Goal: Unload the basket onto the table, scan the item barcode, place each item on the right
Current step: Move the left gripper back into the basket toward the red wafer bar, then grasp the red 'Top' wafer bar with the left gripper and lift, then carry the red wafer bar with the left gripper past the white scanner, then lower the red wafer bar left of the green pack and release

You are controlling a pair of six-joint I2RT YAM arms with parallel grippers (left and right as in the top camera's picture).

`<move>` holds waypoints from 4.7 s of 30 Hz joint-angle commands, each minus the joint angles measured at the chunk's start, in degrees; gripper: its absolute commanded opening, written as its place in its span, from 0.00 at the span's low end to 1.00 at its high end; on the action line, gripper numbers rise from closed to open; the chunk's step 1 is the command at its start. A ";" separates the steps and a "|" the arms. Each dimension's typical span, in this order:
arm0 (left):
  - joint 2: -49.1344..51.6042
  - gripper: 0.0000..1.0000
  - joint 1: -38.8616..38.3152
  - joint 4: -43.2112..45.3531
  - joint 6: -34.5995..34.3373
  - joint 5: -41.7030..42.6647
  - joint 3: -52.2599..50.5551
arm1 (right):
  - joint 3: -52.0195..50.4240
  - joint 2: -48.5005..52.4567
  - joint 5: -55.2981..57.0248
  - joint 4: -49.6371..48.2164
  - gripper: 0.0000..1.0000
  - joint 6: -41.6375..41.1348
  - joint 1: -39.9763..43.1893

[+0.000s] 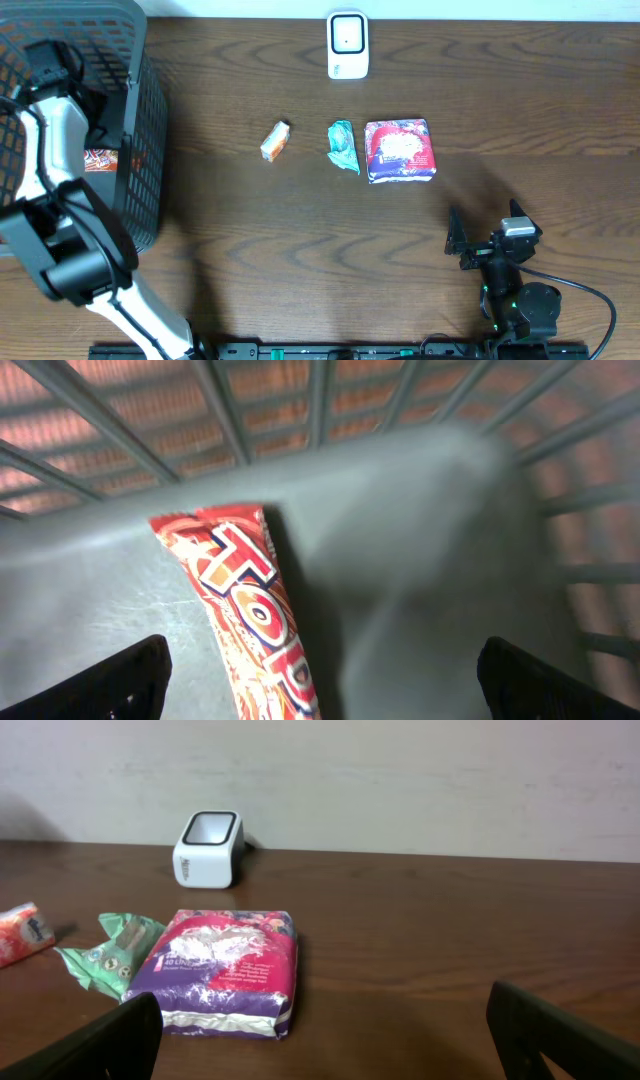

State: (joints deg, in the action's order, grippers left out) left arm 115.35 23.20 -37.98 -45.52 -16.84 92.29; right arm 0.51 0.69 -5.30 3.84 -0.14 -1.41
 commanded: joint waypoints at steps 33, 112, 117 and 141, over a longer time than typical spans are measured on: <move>9.01 0.45 0.20 -11.30 7.02 -0.59 -2.89 | -0.20 -0.31 0.26 0.15 0.99 0.63 -0.50; -0.07 0.09 -45.55 1.49 27.19 23.02 -1.38 | -0.20 -0.31 0.26 0.15 0.99 0.63 -0.50; 0.35 0.27 -45.70 -0.98 27.17 23.91 -1.44 | -0.20 -0.31 0.26 0.15 0.99 0.63 -0.50; -30.93 0.98 -42.12 -15.91 27.87 27.71 0.24 | -0.20 -0.31 0.26 0.15 0.99 0.63 -0.50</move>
State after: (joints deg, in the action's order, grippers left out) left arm 86.00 -19.42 -50.33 -18.15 10.57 92.18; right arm 0.51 0.69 -5.30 3.84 -0.14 -1.41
